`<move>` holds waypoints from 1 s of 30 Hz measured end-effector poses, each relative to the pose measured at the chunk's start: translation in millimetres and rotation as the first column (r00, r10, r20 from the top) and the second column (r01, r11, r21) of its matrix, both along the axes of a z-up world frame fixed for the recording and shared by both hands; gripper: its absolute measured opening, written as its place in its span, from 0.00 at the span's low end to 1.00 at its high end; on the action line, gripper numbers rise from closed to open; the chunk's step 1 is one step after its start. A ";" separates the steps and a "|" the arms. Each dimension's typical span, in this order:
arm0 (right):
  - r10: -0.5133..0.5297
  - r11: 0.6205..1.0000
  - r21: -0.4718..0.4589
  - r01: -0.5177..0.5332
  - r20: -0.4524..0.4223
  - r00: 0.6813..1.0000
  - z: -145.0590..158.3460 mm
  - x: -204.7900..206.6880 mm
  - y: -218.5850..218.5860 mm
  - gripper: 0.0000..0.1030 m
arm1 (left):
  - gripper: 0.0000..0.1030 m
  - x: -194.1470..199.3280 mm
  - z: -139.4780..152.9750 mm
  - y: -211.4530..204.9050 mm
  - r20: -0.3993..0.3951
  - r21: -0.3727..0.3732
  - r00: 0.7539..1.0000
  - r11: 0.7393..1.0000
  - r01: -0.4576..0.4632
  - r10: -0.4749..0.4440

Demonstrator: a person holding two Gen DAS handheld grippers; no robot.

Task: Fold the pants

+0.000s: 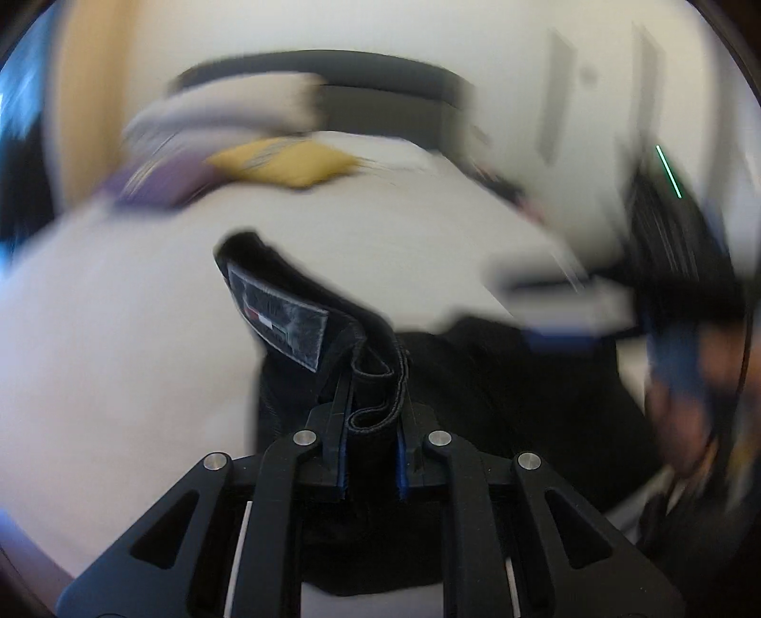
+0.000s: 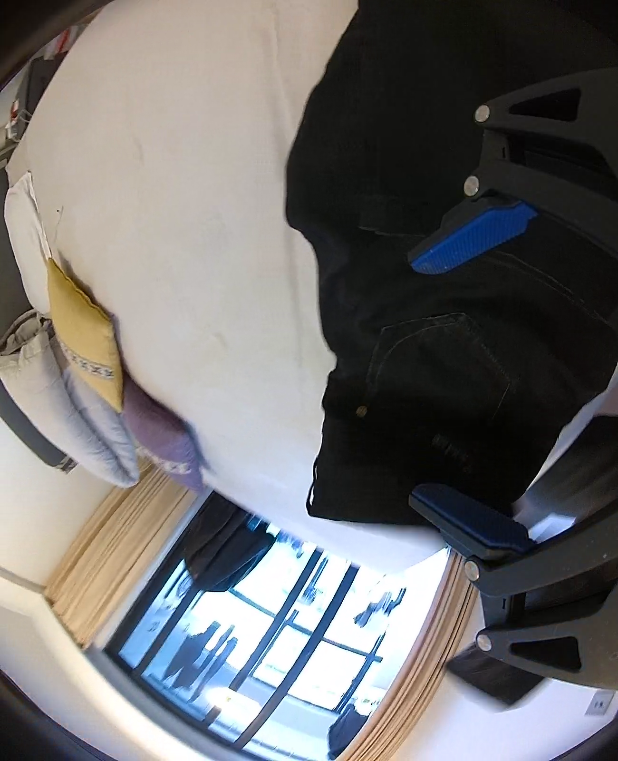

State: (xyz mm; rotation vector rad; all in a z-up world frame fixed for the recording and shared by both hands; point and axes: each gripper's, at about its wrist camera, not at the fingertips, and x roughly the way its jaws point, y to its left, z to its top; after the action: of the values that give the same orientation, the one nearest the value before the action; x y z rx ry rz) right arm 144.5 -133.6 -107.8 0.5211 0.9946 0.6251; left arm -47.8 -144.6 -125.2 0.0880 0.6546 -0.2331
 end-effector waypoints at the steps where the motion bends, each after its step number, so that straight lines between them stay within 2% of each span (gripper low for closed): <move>1: -0.005 1.000 0.021 0.005 -0.007 1.000 0.2 1.6 -7.9 0.90 | 0.12 0.0 -8.1 -21.5 -0.011 0.057 0.999 0.998 0.035 -0.035; 4: -0.040 0.998 0.048 0.042 -0.048 0.998 -7.5 6.8 -32.8 0.90 | 0.12 3.9 -27.5 -54.0 -0.062 0.073 0.995 0.994 0.079 -0.075; 7: -0.036 0.996 0.079 0.048 -0.148 0.988 -29.1 14.7 -47.6 0.90 | 0.12 3.9 -30.8 -73.6 -0.051 0.132 0.994 0.986 0.103 -0.097; 10: -0.025 0.994 0.101 0.046 -0.199 0.980 -46.4 20.3 -49.3 0.90 | 0.12 6.2 -32.1 -80.4 -0.047 0.161 0.994 0.981 0.107 -0.100; 12: -0.006 0.988 0.149 0.039 -0.216 0.976 -54.7 23.9 -45.5 0.90 | 0.12 5.7 -32.6 -81.9 -0.048 0.164 0.994 0.981 0.107 -0.101; 16: 0.054 0.979 0.202 -0.014 -0.194 0.979 -51.9 32.5 -30.6 0.90 | 0.12 6.6 -32.9 -87.1 -0.048 0.172 0.993 0.979 0.111 -0.104; 21: 0.120 0.977 0.195 -0.088 -0.161 0.980 -40.3 48.4 -7.2 0.89 | 0.12 4.3 -33.2 -84.7 -0.044 0.169 0.993 0.978 0.118 -0.113; 25: 0.160 0.981 0.135 -0.137 -0.173 0.972 -37.7 64.9 12.4 0.75 | 0.12 1.2 -33.5 -81.0 -0.036 0.182 0.992 0.975 0.126 -0.121; 27: 0.194 0.978 0.114 -0.174 -0.192 0.962 -39.5 70.9 22.1 0.61 | 0.12 -1.0 -34.8 -77.2 -0.040 0.180 0.992 0.975 0.127 -0.122; 28: 0.208 0.976 0.108 -0.190 -0.195 0.958 -40.2 71.8 25.9 0.57 | 0.12 1.2 -36.0 -75.6 -0.043 0.181 0.992 0.975 0.127 -0.121; 29: 0.223 0.974 0.093 -0.208 -0.195 0.955 -41.0 71.6 29.5 0.45 | 0.12 1.7 -37.1 -75.0 -0.048 0.184 0.992 0.975 0.126 -0.119; 30: 0.231 0.973 0.065 -0.222 -0.192 0.954 -40.8 71.2 33.5 0.40 | 0.12 1.8 -36.9 -74.5 -0.053 0.186 0.992 0.975 0.124 -0.117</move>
State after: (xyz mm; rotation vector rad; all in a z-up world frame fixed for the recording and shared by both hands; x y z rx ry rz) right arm 215.7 -100.0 -148.6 0.5177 1.2438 0.8121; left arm -45.9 -219.1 -162.1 0.3064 0.7126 -0.2901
